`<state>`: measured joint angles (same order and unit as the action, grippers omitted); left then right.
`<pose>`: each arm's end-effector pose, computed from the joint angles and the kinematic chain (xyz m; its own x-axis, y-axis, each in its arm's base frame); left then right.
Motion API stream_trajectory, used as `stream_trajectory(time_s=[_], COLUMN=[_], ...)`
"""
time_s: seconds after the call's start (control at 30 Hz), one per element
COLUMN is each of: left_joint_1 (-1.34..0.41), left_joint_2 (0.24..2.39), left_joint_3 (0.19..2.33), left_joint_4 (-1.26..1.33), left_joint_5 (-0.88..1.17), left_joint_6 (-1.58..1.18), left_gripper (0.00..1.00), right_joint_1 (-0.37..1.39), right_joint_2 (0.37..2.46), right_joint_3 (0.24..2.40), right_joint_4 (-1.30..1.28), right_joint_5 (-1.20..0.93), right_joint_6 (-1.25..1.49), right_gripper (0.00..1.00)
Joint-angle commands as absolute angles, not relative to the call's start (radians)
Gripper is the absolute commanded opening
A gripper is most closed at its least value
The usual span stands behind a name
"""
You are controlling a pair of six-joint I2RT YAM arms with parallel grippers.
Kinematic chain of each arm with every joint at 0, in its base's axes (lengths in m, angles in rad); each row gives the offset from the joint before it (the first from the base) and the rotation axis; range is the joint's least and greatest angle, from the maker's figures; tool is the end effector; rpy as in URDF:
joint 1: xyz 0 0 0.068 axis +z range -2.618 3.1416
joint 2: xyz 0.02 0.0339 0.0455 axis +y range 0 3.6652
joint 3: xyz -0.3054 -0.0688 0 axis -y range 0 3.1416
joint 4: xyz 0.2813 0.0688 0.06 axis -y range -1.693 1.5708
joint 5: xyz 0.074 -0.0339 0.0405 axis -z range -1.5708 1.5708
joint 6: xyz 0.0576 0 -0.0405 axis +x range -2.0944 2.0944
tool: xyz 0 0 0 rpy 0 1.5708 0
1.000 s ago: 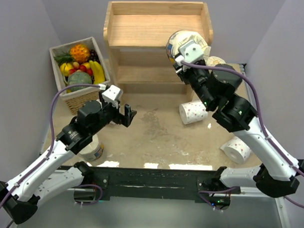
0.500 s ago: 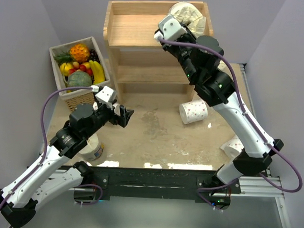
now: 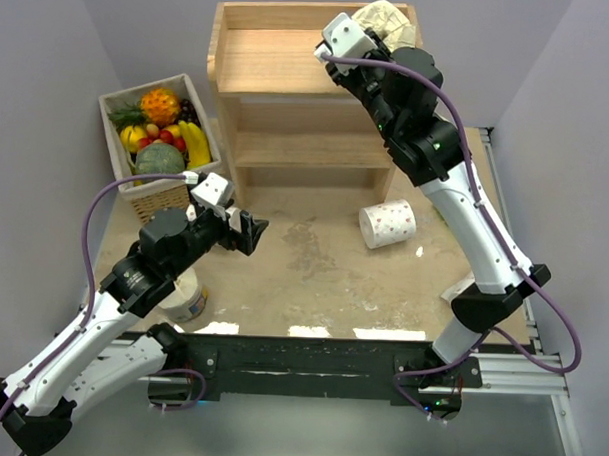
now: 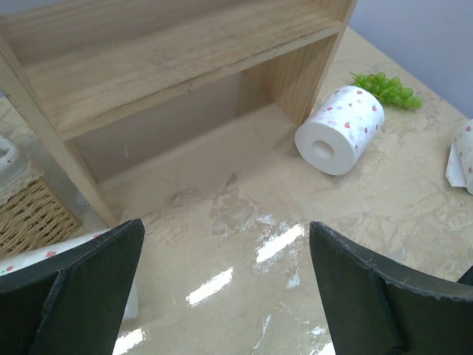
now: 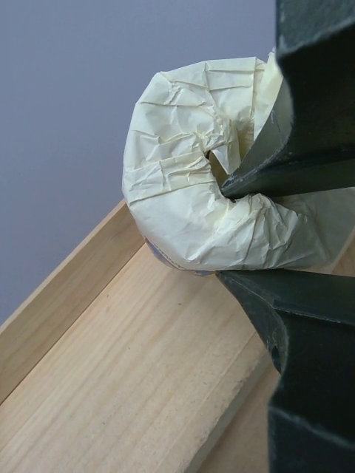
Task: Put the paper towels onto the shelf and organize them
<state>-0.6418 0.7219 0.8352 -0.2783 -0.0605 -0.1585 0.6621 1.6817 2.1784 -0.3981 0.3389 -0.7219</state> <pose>0.1568 -0.1129 0.3851 -0.2167 -0.0347 -0.9756 0.5221 0.8403 -0.1459 0.3274 0.2309 0.6165 0.2690 -0.5805 -0.7685 -0.1880 0.7509 -0.6330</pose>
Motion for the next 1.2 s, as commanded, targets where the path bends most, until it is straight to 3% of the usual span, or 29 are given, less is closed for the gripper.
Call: stream_trajectory(time_s=[0.0,0.03,0.13,0.37,0.73,0.9,1.03,1.17], left_joint_1=[-0.641,-0.641,-0.641,-0.641,-0.640,-0.641,-0.641,-0.641], left_joint_2=[0.718,0.721,0.719,0.721,0.719,0.713,0.696,0.683], left_joint_3=[0.827,0.827,0.827,0.827,0.824,0.827,0.822,0.818], left_joint_4=[-0.248,-0.247,-0.248,-0.248,-0.247,-0.248,-0.247,-0.244], left_joint_5=[-0.075,-0.074,-0.077,-0.080,-0.107,-0.143,-0.172,-0.192], left_joint_6=[-0.133,-0.132,-0.133,-0.130,-0.127,-0.129,-0.129,-0.132], left_gripper=[0.99,0.99,0.99,1.00,1.00,1.00,1.00,1.00], right_joint_1=[0.661,0.661,0.661,0.660,0.660,0.661,0.655,0.553], right_joint_2=[1.664,1.664,1.667,1.695,1.663,1.579,1.479,1.413], right_joint_3=[2.224,2.224,2.233,2.327,2.304,2.174,2.043,1.947], right_joint_4=[-0.354,-0.351,-0.328,-0.345,-0.318,-0.267,-0.232,-0.256], right_joint_5=[0.269,0.264,0.285,0.282,0.301,0.325,0.475,0.537], right_joint_6=[-0.732,-0.732,-0.732,-0.726,-0.703,-0.580,-0.494,-0.337], right_gripper=[0.47,0.55,0.64,0.72,0.75,0.75,0.74,0.72])
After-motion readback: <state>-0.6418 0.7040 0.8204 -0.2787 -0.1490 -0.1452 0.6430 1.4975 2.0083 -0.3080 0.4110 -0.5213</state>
